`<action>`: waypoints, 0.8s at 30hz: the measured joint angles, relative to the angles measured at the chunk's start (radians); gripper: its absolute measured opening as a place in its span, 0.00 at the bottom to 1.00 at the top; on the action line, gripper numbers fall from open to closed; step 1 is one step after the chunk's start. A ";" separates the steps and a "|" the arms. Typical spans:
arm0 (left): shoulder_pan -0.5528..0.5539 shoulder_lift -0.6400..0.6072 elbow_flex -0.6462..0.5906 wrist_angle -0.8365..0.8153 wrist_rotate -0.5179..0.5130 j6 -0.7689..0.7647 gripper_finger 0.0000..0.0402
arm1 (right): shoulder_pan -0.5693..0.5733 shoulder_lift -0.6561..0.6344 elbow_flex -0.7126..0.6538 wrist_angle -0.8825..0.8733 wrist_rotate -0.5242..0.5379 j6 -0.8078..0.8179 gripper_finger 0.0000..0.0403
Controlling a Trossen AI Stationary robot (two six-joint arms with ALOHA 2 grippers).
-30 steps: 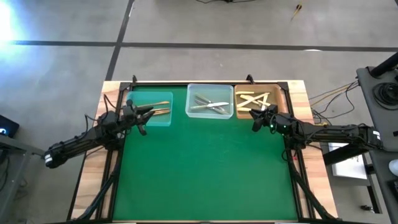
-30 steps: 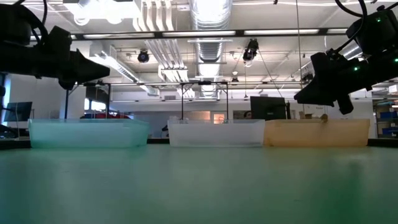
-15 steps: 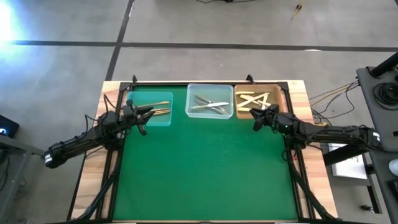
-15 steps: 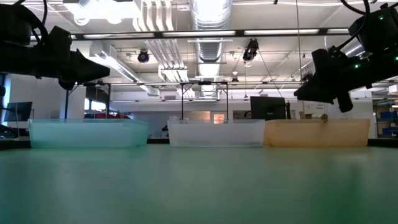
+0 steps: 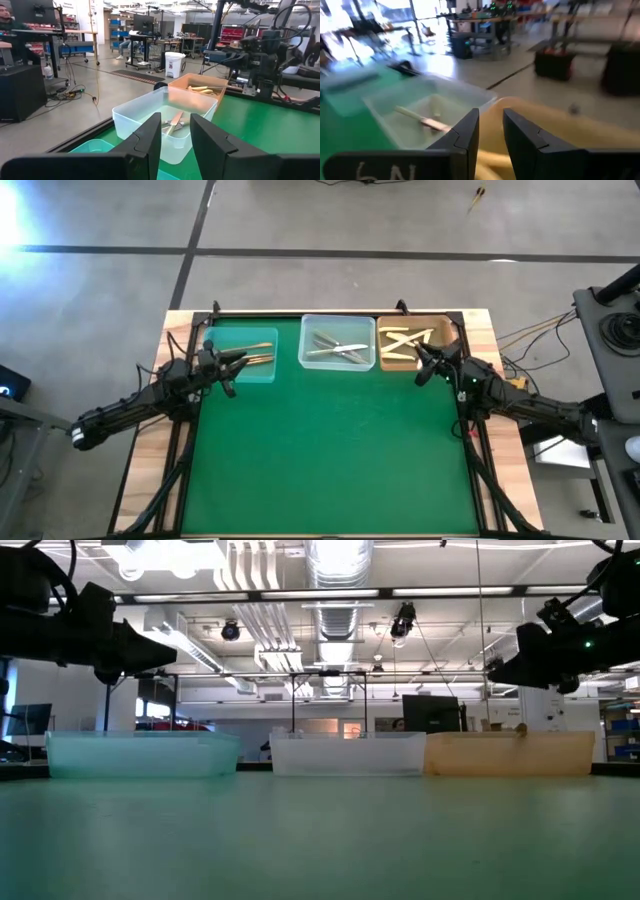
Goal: Sort silverware by color (type)
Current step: Return to Home Position
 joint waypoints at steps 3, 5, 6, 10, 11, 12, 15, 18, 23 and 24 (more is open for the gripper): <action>0.000 0.001 0.000 0.000 0.000 0.000 0.22 | -0.034 -0.027 0.000 -0.009 0.001 -0.160 0.21; 0.000 0.002 0.000 -0.001 0.000 0.000 0.22 | -0.053 -0.043 0.000 -0.010 0.000 -0.237 0.21; 0.000 0.001 0.000 0.000 0.000 0.000 0.22 | -0.062 -0.051 0.000 -0.011 0.000 -0.264 0.21; 0.000 0.001 0.000 0.000 0.000 0.000 0.22 | -0.102 -0.093 0.000 -0.012 0.001 -0.287 0.19; 0.000 0.002 0.000 -0.001 0.000 0.000 0.22 | -0.114 -0.105 0.000 -0.013 0.001 -0.283 0.19; 0.000 0.003 0.000 -0.001 0.000 0.000 0.22 | -0.124 -0.115 0.000 -0.013 0.001 -0.279 0.19; 0.000 0.006 0.000 -0.001 0.000 0.000 0.22 | -0.155 -0.139 0.000 -0.013 0.001 -0.265 0.18; 0.000 0.005 0.000 0.000 0.000 0.000 0.22 | -0.182 -0.146 0.000 -0.013 0.001 -0.265 0.17; 0.000 0.006 0.000 -0.001 0.000 0.000 0.22 | -0.190 -0.137 0.000 -0.012 0.001 -0.265 0.17; 0.000 0.006 0.000 -0.001 0.000 0.000 0.22 | -0.190 -0.136 0.000 -0.012 0.001 -0.265 0.17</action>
